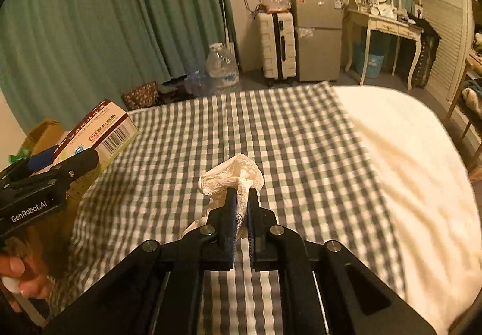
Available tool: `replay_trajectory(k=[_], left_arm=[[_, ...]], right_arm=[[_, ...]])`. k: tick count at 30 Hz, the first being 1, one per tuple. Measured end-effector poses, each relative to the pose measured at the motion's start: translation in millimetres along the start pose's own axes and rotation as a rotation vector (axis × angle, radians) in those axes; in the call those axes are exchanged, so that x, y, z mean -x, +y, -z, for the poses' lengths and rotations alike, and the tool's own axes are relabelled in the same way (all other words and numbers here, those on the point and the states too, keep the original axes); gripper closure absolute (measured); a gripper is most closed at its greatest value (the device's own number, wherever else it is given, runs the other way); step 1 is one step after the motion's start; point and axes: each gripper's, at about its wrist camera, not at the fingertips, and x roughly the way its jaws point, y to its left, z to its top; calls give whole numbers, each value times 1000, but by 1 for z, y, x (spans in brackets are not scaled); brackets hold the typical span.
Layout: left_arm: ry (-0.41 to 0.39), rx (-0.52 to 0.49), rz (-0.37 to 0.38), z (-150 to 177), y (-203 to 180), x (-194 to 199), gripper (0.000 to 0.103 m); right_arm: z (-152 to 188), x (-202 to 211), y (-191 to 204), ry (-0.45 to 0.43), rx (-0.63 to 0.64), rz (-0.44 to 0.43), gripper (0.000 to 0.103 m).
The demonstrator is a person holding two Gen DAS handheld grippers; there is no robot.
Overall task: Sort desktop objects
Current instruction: 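Lift and carry the carton and lace cloth over the cardboard box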
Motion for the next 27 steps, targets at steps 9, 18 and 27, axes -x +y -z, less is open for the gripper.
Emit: replay_trajectory(k=[9, 18, 27], left_arm=[[-98, 29, -35, -8, 7, 82, 14], [-181, 38, -59, -6, 28, 149, 14], [-259, 43, -90, 0, 73, 191, 14]], right_arm=[[-17, 88, 17, -123, 12, -1, 97], [-28, 151, 46, -215, 44, -15, 97], [-45, 182, 83, -283, 68, -27, 97]])
